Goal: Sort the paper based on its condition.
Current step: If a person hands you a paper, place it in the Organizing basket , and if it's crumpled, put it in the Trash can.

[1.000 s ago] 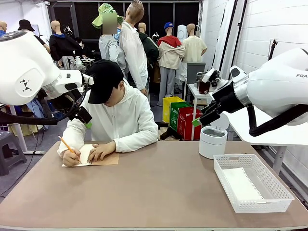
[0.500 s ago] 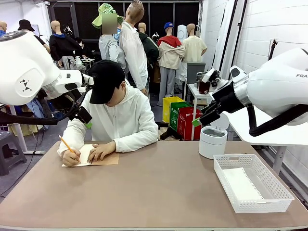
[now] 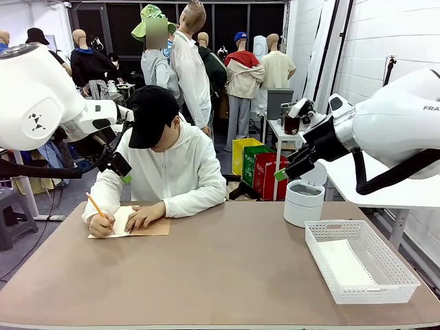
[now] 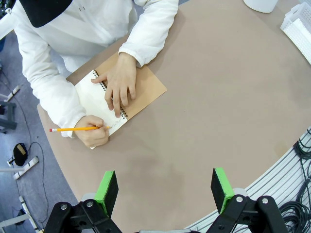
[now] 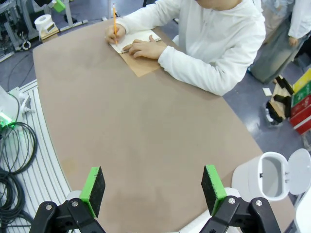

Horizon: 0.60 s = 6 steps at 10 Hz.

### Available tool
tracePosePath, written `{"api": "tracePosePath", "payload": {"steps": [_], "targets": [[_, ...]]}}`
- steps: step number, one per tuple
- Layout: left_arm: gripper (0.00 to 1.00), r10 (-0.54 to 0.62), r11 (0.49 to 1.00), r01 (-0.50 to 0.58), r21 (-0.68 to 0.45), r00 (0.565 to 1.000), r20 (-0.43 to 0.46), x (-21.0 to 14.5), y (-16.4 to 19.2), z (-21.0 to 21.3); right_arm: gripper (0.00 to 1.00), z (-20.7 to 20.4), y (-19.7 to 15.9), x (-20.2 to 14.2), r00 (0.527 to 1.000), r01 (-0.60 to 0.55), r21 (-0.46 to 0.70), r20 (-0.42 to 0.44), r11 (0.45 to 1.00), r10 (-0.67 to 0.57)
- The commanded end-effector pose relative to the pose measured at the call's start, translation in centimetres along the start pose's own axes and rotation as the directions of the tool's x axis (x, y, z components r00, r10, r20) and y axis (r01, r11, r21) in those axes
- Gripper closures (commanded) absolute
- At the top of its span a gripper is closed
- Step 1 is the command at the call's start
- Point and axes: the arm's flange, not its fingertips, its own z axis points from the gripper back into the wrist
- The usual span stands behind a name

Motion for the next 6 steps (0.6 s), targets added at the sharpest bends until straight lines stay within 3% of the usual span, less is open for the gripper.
{"api": "tracePosePath", "payload": {"steps": [1, 6], "targets": [[0.00, -0.002, 1.000, 0.002, -0.001, 1.000, 0.002, -0.04, 0.13, 0.05, 0.00, 0.00, -0.02, -0.03, 1.000, 0.000, -0.004, -0.002, 1.000, 0.000], [0.00, -0.002, 1.000, 0.002, -0.001, 1.000, 0.002, -0.04, 0.13, 0.05, 0.00, 0.00, -0.02, -0.03, 1.000, 0.000, -0.004, -0.002, 1.000, 0.000]]}}
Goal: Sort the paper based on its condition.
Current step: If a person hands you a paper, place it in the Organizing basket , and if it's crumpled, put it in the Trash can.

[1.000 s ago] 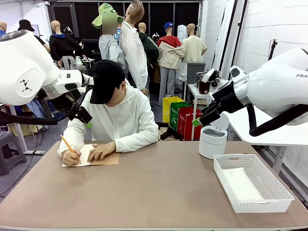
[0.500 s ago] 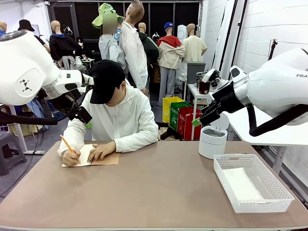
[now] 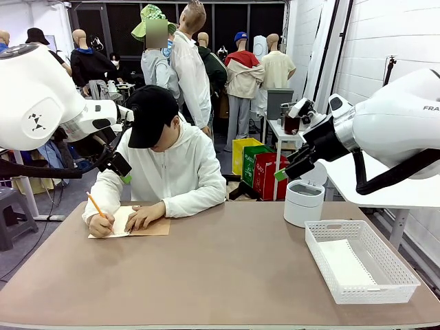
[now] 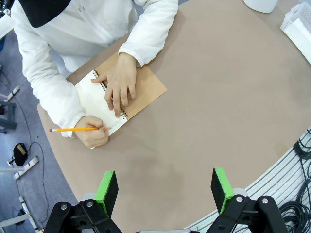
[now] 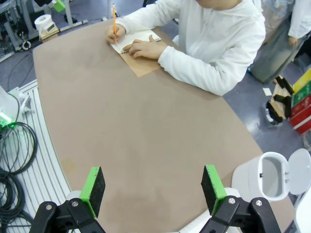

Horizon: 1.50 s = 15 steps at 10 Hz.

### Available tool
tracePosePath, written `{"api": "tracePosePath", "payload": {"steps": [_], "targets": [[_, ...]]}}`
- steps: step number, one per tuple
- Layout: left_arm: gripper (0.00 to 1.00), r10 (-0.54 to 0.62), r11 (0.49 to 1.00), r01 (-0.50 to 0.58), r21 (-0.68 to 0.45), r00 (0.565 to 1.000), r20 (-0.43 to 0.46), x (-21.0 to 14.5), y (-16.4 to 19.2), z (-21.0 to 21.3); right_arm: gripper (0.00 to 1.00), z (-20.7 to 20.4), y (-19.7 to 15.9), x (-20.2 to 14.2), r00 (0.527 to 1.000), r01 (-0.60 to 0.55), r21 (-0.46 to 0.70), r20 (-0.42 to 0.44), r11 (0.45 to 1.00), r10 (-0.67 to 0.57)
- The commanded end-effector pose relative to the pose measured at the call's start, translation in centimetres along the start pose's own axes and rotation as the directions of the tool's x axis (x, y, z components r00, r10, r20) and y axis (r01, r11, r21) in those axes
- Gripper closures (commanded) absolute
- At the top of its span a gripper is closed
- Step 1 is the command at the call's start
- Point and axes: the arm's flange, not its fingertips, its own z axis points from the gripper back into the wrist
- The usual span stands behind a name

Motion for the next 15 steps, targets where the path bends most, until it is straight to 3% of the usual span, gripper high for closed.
{"api": "tracePosePath", "payload": {"steps": [1, 15], "targets": [[0.00, -0.002, 1.000, 0.002, -0.001, 1.000, 0.002, -0.04, 0.13, 0.05, 0.00, 0.00, -0.02, -0.03, 1.000, 0.000, -0.004, -0.002, 1.000, 0.000], [0.00, -0.002, 1.000, 0.002, -0.001, 1.000, 0.002, -0.04, 0.13, 0.05, 0.00, 0.00, -0.02, -0.03, 1.000, 0.000, -0.004, -0.002, 1.000, 0.000]]}}
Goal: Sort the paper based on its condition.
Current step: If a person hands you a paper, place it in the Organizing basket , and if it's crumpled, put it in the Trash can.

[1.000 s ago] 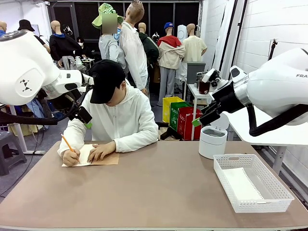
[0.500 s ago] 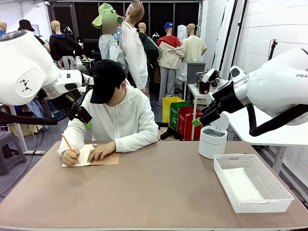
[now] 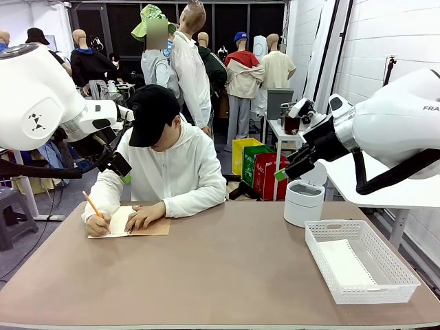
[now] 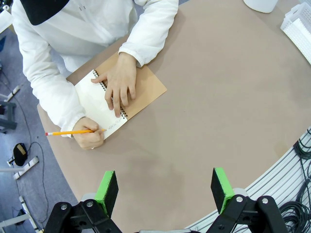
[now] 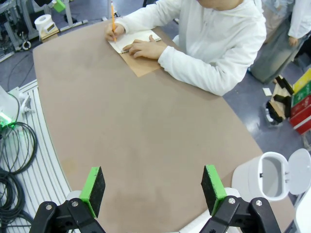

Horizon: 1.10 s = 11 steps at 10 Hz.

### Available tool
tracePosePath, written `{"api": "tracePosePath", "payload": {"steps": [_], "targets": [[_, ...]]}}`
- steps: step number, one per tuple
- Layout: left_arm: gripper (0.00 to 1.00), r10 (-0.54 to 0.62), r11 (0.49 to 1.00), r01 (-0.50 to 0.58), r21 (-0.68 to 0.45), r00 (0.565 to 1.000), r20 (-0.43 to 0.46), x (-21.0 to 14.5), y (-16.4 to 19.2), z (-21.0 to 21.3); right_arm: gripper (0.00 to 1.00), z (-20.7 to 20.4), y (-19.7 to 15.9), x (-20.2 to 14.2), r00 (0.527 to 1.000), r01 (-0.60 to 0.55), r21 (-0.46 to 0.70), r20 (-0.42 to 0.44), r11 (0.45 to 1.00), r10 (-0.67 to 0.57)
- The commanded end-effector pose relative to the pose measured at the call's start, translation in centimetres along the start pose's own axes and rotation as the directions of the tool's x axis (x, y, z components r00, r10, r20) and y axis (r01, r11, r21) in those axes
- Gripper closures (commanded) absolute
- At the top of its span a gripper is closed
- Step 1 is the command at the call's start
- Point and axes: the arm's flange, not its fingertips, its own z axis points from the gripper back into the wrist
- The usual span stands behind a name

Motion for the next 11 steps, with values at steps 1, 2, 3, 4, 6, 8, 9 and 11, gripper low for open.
{"api": "tracePosePath", "payload": {"steps": [1, 2, 3, 4, 6, 8, 9, 11], "targets": [[0.00, -0.002, 1.000, 0.002, -0.001, 1.000, 0.002, -0.04, 0.13, 0.05, 0.00, 0.00, -0.02, -0.03, 1.000, 0.000, -0.004, -0.002, 1.000, 0.000], [0.00, -0.002, 1.000, 0.002, -0.001, 1.000, 0.002, -0.04, 0.13, 0.05, 0.00, 0.00, -0.02, -0.03, 1.000, 0.000, -0.004, -0.002, 1.000, 0.000], [0.00, -0.002, 1.000, 0.002, -0.001, 1.000, 0.002, -0.04, 0.13, 0.05, 0.00, 0.00, -0.02, -0.03, 1.000, 0.000, -0.004, -0.002, 1.000, 0.000], [0.00, -0.002, 1.000, 0.002, -0.001, 1.000, 0.002, -0.04, 0.13, 0.05, 0.00, 0.00, -0.02, -0.03, 1.000, 0.000, -0.004, -0.002, 1.000, 0.000], [0.00, -0.002, 1.000, 0.002, -0.001, 1.000, 0.002, -0.04, 0.13, 0.05, 0.00, 0.00, -0.02, -0.03, 1.000, 0.000, -0.004, -0.002, 1.000, 0.000], [0.00, -0.002, 1.000, 0.002, -0.001, 1.000, 0.002, -0.04, 0.13, 0.05, 0.00, 0.00, -0.02, -0.03, 1.000, 0.000, -0.004, -0.002, 1.000, 0.000], [0.00, -0.002, 1.000, 0.002, -0.001, 1.000, 0.002, -0.04, 0.13, 0.05, 0.00, 0.00, -0.02, -0.03, 1.000, 0.000, -0.004, -0.002, 1.000, 0.000], [0.00, -0.002, 1.000, 0.002, -0.001, 1.000, 0.002, -0.04, 0.13, 0.05, 0.00, 0.00, -0.02, -0.03, 1.000, 0.000, -0.004, -0.002, 1.000, 0.000]]}}
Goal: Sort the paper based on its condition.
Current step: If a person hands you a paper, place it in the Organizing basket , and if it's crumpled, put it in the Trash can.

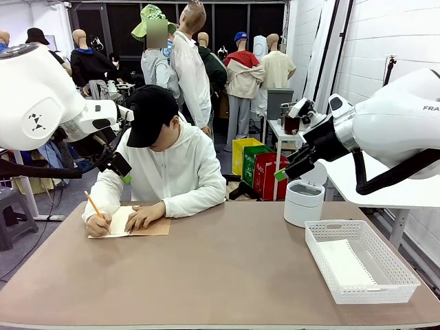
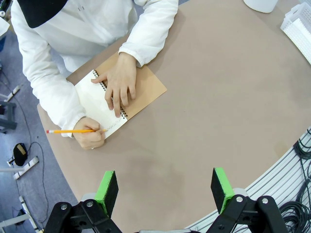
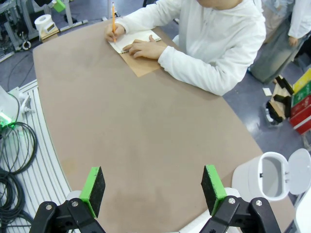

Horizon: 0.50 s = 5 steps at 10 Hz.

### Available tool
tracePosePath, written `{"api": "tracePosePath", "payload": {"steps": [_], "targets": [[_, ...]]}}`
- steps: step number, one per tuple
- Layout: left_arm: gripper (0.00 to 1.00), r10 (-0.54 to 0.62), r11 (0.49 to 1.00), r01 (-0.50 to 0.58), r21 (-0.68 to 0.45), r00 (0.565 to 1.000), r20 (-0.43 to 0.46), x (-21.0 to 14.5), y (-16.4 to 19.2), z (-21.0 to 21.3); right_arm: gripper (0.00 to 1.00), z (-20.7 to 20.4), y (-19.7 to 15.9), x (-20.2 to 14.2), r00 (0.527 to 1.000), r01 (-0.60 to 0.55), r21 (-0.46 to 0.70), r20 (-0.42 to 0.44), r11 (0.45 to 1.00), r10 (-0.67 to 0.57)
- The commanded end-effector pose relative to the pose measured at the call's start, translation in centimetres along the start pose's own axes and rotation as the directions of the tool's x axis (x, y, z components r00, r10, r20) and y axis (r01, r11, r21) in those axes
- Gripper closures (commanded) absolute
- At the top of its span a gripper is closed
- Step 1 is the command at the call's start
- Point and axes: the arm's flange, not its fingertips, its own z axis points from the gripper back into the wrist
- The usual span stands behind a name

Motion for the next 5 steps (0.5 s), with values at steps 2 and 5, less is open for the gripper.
{"api": "tracePosePath", "payload": {"steps": [2, 5], "targets": [[0.00, -0.002, 1.000, 0.002, -0.001, 1.000, 0.002, -0.04, 0.13, 0.05, 0.00, 0.00, -0.02, -0.03, 1.000, 0.000, -0.004, -0.002, 1.000, 0.000], [0.00, -0.002, 1.000, 0.002, -0.001, 1.000, 0.002, -0.04, 0.13, 0.05, 0.00, 0.00, -0.02, -0.03, 1.000, 0.000, -0.004, -0.002, 1.000, 0.000]]}}
